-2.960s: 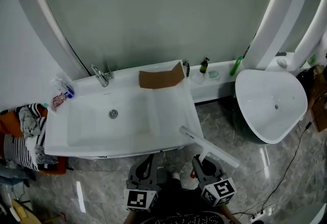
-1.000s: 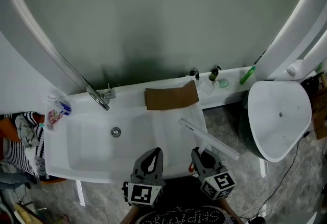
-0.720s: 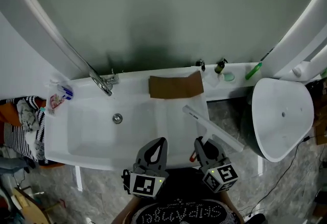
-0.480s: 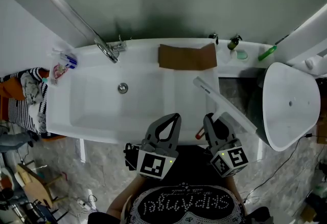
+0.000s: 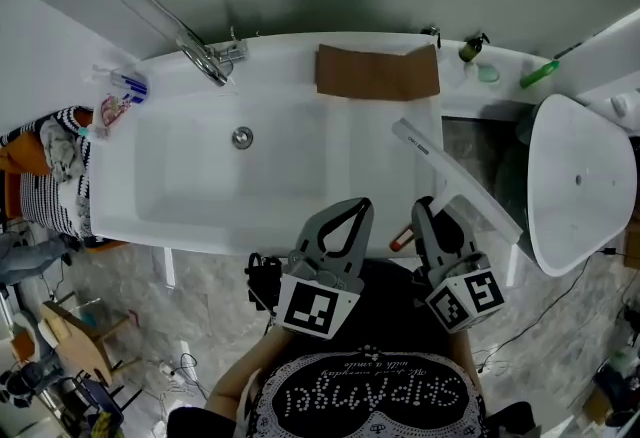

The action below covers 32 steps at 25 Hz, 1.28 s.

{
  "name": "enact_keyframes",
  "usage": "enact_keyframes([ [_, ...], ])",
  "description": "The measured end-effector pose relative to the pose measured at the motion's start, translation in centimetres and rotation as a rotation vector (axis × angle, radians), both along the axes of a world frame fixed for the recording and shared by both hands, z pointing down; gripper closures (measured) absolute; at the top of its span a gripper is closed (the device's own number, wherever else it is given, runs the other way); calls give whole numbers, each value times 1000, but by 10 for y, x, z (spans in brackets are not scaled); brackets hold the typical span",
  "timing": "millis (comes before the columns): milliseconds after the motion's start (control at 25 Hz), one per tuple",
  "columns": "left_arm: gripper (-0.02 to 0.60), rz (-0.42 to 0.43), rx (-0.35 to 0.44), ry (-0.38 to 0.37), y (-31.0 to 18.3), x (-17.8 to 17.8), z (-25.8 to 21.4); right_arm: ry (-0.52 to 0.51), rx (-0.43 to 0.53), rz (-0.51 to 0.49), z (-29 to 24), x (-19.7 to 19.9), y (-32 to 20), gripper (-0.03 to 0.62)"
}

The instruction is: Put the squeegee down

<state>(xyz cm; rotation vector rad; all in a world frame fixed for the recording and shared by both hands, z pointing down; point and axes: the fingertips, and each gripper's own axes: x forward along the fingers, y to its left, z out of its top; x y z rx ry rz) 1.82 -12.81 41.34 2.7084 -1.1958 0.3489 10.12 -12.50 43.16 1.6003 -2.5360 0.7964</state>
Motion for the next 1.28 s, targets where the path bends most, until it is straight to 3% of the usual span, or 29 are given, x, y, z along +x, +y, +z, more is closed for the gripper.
enact_keyframes([
  [120, 578, 20, 22, -29, 4, 2, -4, -1, 1, 7, -1, 1, -1, 542],
  [360, 578, 14, 20, -17, 1, 1, -3, -39, -37, -20, 10, 1, -10, 542],
  [800, 577, -16, 9, -15, -13, -5, -1, -143, -254, -40, 86, -1, -60, 543],
  [1280, 578, -73, -15, -16, -33, -16, 8, -275, -420, -5, 136, -1, -96, 543],
])
